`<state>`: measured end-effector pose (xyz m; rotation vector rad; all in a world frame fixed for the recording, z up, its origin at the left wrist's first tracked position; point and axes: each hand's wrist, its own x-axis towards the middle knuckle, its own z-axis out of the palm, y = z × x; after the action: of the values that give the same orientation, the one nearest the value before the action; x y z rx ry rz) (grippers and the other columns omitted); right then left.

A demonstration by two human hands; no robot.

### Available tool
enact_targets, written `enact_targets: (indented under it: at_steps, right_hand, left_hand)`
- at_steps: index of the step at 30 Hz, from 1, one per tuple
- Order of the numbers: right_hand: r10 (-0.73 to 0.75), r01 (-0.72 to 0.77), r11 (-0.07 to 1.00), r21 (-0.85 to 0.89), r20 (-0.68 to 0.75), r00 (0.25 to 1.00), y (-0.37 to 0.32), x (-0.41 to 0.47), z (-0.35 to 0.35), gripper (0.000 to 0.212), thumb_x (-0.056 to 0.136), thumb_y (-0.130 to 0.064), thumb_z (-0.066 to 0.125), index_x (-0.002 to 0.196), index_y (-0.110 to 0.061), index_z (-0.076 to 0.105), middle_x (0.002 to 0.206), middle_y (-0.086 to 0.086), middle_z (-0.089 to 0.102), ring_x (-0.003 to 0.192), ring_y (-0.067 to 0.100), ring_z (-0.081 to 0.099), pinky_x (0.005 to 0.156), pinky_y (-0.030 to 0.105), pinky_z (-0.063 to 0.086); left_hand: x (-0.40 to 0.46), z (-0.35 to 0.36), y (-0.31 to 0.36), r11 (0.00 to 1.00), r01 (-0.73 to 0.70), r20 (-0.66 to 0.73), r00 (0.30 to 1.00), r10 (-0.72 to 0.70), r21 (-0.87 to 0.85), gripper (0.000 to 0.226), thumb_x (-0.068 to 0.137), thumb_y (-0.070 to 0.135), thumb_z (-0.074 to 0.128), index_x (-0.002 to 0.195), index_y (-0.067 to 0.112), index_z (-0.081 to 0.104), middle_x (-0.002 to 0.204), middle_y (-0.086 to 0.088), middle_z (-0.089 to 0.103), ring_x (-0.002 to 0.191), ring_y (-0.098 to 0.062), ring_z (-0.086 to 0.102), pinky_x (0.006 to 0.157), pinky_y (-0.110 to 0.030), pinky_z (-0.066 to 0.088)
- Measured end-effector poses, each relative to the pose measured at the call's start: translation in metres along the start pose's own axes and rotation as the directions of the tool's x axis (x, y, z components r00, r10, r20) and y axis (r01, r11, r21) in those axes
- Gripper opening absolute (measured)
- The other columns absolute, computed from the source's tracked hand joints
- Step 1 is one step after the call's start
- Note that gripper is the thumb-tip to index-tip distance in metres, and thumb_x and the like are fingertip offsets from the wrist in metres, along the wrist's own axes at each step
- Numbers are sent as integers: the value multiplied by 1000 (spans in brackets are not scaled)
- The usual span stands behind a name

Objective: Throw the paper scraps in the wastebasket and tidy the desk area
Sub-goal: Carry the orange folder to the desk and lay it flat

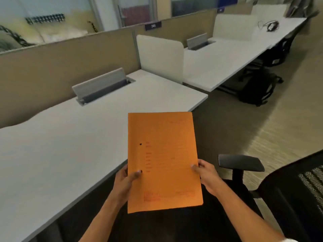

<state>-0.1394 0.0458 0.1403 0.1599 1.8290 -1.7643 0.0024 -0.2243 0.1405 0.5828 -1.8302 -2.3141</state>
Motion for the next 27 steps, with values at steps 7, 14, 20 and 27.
enact_targets:
  at_steps: [7,14,20,27]
  right_hand:
    - [-79,80,997,2,88,993,-75,-7,59,21,96,-16,65,118,-13,65,116,12,71,107,30,68,97,55,54]
    - [-117,115,993,22,210,971,-129,-34,126,20,91,-23,72,110,-18,67,113,12,73,101,31,71,86,54,59]
    - [-145,156,988,-7,325,935,-157,-51,168,32,93,-21,70,123,-15,61,121,13,68,109,34,67,95,60,54]
    - [-172,213,975,-63,392,904,-173,-60,224,46,92,-18,72,133,-13,54,121,12,66,112,35,65,98,62,52]
  left_hand:
    - [-27,-31,82,996,-89,-137,987,85,-24,49,80,28,78,126,20,63,122,-12,71,106,-38,71,73,-46,62]
    - [-75,-61,142,987,-152,-332,935,124,-60,30,90,17,73,119,24,67,116,-6,74,99,-32,74,66,-41,62]
    - [-107,-80,175,979,-189,-448,884,134,-81,36,85,22,76,119,22,65,109,-1,77,92,-28,76,59,-36,61]
    - [-135,-113,189,969,-213,-538,835,115,-124,64,64,39,87,120,18,65,110,-4,76,96,-31,75,65,-43,62]
